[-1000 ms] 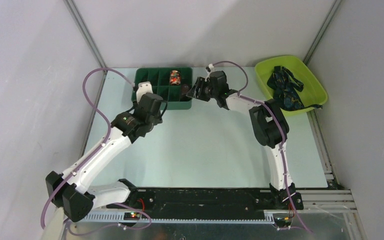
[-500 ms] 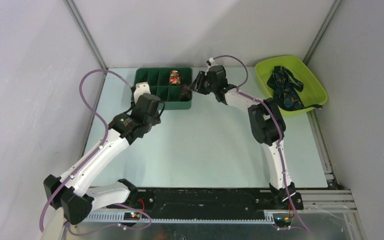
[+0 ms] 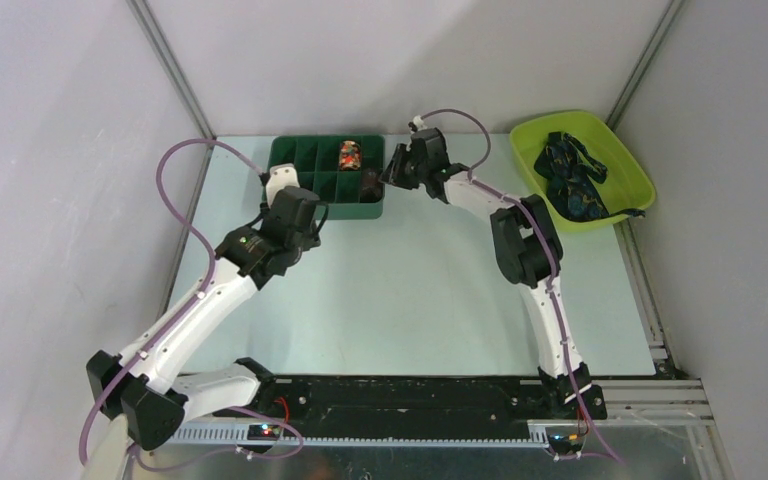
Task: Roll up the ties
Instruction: Move the storage box to the center of the board.
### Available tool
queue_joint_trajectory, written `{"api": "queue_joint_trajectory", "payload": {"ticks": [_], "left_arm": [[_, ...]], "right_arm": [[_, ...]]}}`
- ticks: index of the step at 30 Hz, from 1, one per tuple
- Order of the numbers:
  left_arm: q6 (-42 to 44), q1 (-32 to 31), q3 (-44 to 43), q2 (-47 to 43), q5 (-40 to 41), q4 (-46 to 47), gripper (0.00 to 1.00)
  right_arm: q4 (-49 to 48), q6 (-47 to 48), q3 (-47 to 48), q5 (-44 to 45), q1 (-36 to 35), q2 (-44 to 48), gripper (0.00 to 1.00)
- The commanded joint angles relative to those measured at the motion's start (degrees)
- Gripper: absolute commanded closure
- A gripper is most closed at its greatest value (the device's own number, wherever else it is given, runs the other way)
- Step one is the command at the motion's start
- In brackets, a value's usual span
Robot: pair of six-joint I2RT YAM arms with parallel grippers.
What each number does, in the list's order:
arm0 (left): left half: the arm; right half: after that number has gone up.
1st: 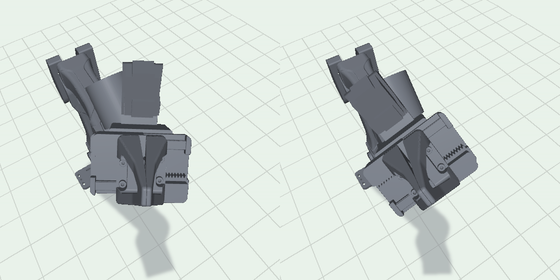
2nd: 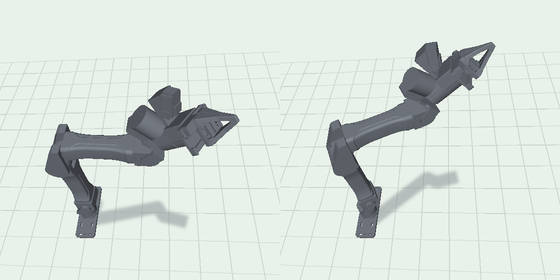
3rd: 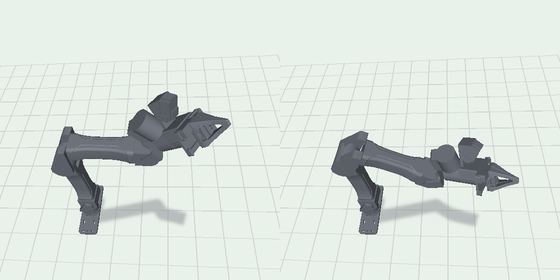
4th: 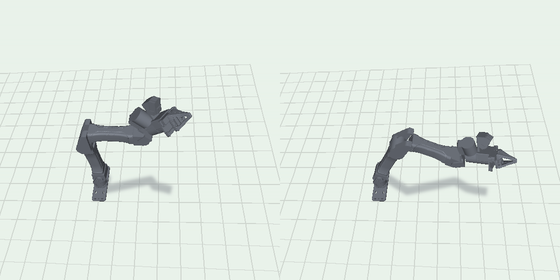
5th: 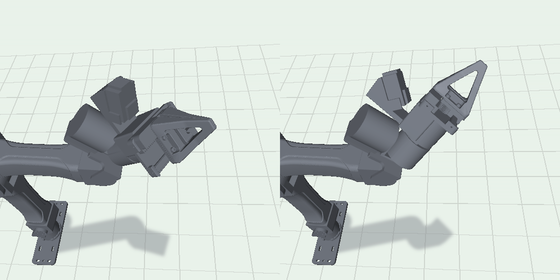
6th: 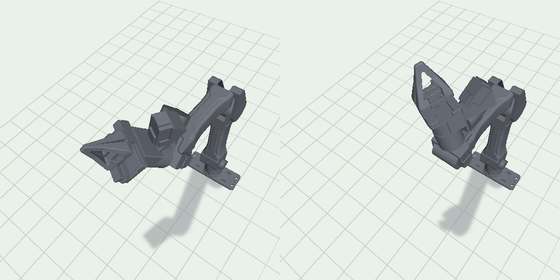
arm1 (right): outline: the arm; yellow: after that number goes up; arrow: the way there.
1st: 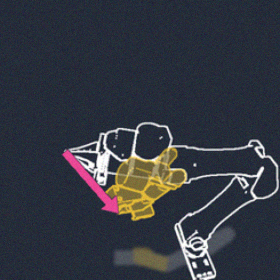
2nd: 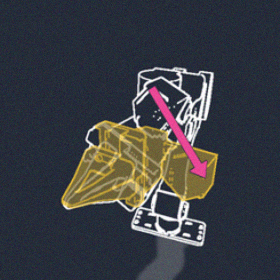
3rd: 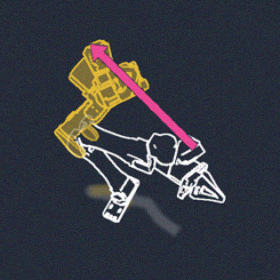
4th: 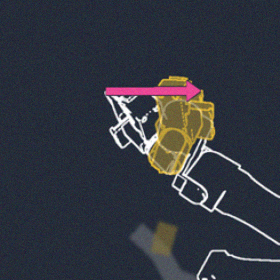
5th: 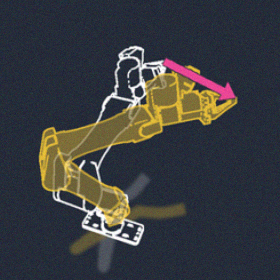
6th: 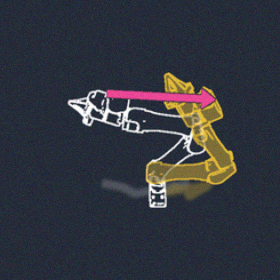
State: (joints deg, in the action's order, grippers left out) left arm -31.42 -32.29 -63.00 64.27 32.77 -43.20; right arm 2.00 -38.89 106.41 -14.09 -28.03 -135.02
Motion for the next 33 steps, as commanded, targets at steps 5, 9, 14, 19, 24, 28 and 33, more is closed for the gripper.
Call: {"api": "queue_joint_trajectory", "payload": {"ticks": [5,9,14,19,24,28,33], "left_arm": [[0.21,0.41,0.08,-1.92,0.33,1.34,1.0],[0.35,0.6,-0.08,-2.07,0.31,1.39,1.0],[1.01,1.02,-0.06,-1.95,-0.46,1.71,1.0],[1.73,1.87,-0.93,-1.99,-1.59,2.67,1.0],[2.83,1.97,-2.34,-0.94,-3.95,3.96,1.0],[2.83,1.93,-2.05,-0.4,-6.6,6.48,1.0],[2.32,1.98,-1.48,1.7,-11.86,10.79,1.0]], "right_arm": [[9.43,7.17,6.59,8.61,-2.45,-0.95,0.78],[15.71,10.61,10.16,14.71,-4.37,-1.63,0.82],[20.47,13.5,12.67,21.09,-5.78,-1.41,1.0],[21.13,13.52,8.22,23.72,-6.1,2.75,1.0],[21.78,12.6,0.72,23.35,-6.22,8.28,1.0],[21.49,11.03,-9.12,23.65,-6.76,15.93,1.0],[18.68,6.8,-25.67,23.92,-6.61,25.75,1.0]]}}
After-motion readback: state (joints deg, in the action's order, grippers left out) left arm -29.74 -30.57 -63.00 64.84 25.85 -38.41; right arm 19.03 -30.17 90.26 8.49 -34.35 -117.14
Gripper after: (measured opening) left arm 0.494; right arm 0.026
